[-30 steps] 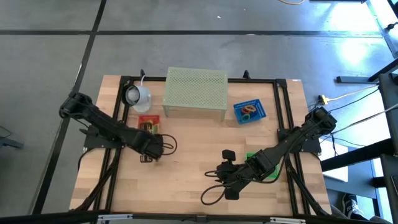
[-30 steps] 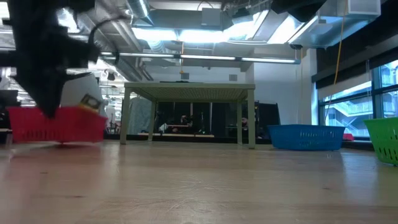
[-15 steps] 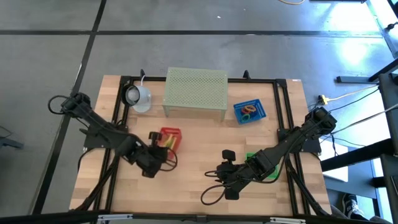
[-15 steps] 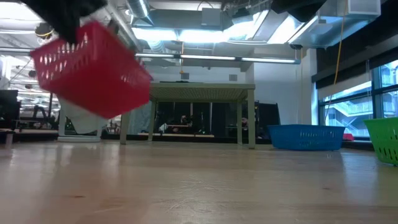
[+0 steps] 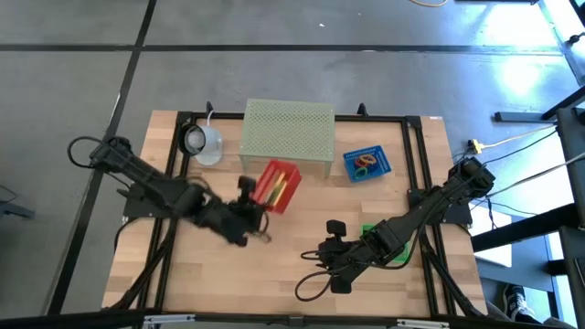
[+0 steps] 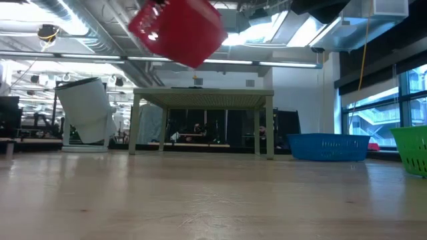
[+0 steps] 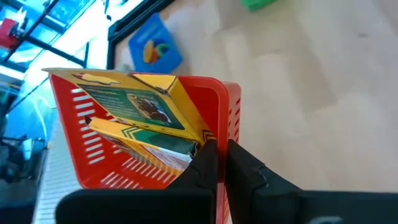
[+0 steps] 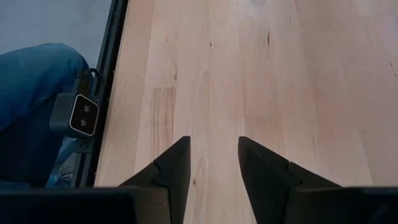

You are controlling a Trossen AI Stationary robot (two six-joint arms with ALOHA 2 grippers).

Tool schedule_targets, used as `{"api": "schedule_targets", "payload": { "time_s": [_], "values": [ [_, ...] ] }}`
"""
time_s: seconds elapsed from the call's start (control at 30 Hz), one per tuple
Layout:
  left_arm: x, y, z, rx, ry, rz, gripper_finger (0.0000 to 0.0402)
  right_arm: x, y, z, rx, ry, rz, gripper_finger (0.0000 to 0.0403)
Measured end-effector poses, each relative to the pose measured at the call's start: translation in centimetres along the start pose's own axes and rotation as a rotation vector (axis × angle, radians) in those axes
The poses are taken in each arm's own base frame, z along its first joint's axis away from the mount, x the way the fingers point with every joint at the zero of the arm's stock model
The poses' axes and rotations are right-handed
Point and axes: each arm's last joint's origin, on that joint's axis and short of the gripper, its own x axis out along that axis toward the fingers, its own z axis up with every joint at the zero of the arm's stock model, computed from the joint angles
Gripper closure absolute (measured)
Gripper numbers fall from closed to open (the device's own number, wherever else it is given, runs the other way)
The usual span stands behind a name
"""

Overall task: Pick & Place Office Desk Supplies
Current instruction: Put the red bin on the shelf

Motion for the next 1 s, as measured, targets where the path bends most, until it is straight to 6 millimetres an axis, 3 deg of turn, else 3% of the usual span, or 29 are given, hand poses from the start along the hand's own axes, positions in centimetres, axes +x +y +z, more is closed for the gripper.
{"api": "schedule_targets", "payload": {
  "time_s": [0.23,0.5,0.73,1.0],
  "values": [
    [2.2,7.3,0.3,-0.031,0.055,0.053,0.0398,0.0,0.0,0.0,0.0,0.0,0.0,0.0268],
    [5.0,14.5,-3.2,-0.166,0.186,0.082,0.0397,0.0,0.0,0.0,0.0,0.0,0.0,0.0268],
    [5.6,17.2,-5.9,-0.173,0.311,0.09,0.0397,0.0,0.0,0.0,0.0,0.0,0.0,0.0268],
    [6.1,17.2,-7.7,-0.161,0.463,0.018,0.0397,0.0,0.0,0.0,0.0,0.0,0.0,0.0268]
  ]
}}
